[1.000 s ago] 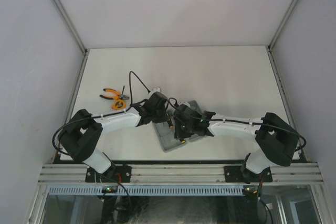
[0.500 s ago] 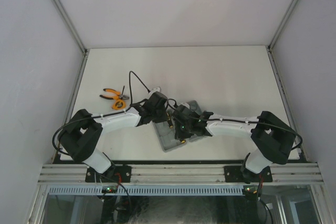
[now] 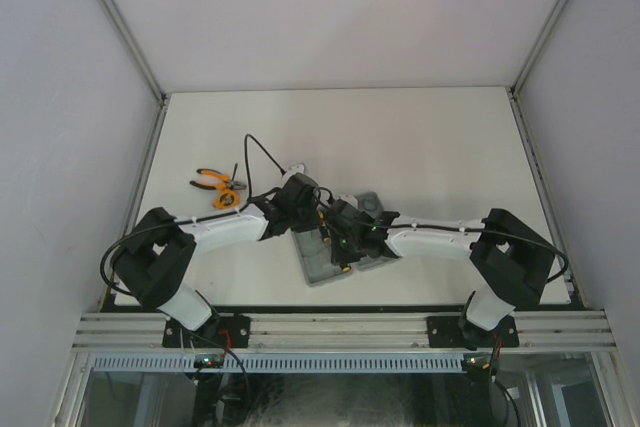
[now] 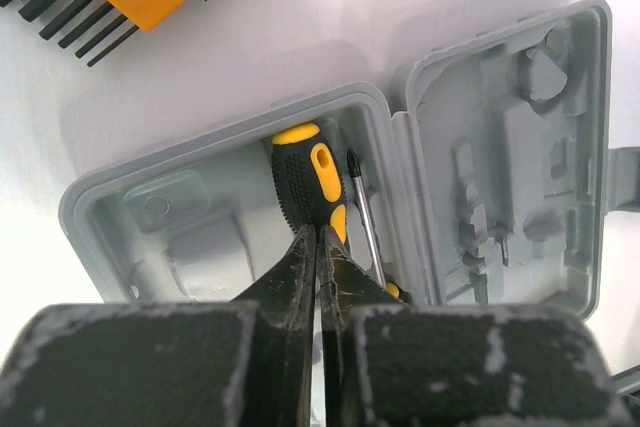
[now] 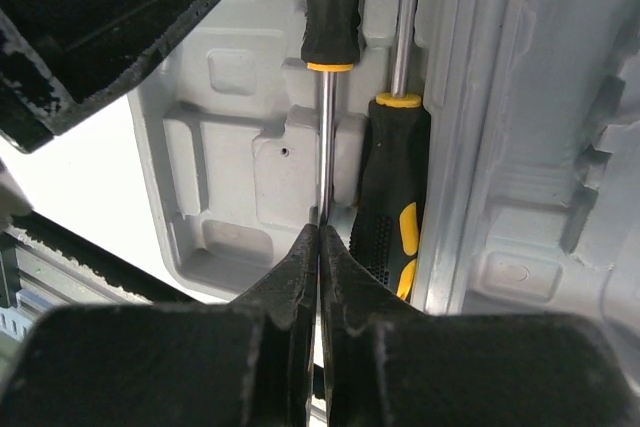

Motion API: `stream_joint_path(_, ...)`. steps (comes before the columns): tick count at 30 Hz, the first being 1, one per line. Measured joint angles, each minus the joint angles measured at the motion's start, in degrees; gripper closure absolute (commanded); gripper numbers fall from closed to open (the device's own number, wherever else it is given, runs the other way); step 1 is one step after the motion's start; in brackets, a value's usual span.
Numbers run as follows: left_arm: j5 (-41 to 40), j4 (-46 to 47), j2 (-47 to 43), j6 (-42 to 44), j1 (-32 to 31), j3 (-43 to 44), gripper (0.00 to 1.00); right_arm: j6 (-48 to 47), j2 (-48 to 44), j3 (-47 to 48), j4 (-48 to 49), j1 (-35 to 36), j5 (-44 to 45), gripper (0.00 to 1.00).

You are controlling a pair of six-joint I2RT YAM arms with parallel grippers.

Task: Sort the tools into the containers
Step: Place the screwdriver in the storage box.

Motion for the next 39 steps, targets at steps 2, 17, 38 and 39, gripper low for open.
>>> stream_joint_path(2,0.1,0.4,0.2,0.0,0.0,0.0,0.96,0.2,0.5,0.5,-0.2,0.0,0.1,1.0)
stream_joint_path(17,0.9,2.1,2.9,0.5,0.6,1.1,0.97,3.5,3.7,3.0,-1.7,0.0,1.2,1.0)
stream_joint_path(38,0.8,-4.2,0.4,2.8,0.0,-1.1,0.92,3.7,1.2,1.9,-5.6,0.9,2.6,1.0)
stream_joint_path(39,0.8,-5.1,-0.9,3.1,-0.1,-1.5,0.91,3.4,0.7,1.7,-6.3,0.9,2.7,1.0)
